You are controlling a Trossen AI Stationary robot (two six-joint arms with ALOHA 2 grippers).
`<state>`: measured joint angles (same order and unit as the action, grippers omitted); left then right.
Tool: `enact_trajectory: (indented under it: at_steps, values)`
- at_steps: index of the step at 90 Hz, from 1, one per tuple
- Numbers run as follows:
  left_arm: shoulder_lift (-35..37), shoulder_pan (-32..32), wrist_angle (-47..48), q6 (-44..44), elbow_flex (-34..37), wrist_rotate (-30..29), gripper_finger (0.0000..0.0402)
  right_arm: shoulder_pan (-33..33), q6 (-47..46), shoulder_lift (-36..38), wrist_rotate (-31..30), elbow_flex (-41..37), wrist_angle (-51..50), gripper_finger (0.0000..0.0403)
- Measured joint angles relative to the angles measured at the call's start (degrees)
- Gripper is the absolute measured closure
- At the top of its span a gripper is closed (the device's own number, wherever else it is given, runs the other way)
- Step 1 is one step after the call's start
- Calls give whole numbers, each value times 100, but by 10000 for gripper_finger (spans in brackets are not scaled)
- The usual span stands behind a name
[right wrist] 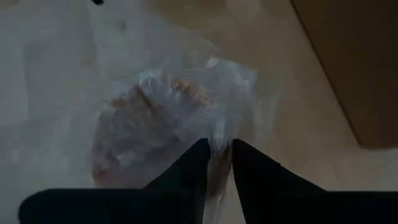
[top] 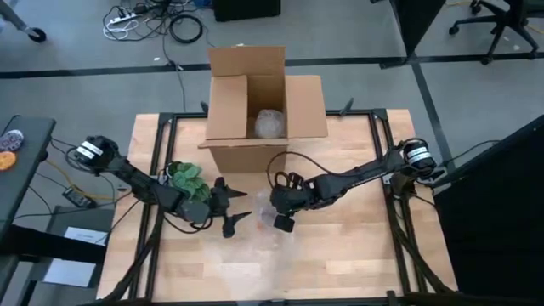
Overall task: Wrap mug
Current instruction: Wrap the orange mug with the bubble wrap
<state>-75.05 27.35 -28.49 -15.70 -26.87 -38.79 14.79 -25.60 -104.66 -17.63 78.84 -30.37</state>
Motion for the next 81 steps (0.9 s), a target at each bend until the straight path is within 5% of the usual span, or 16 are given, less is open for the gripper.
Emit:
enact_trajectory:
  at_steps: [37,81]
  values:
    - [-37,-4,136,-48,0,1,117,-223,292,-271,-252,-8,-74,344]
    - [-37,-6,187,-108,0,2,117,-133,371,255,-351,-19,-116,248]
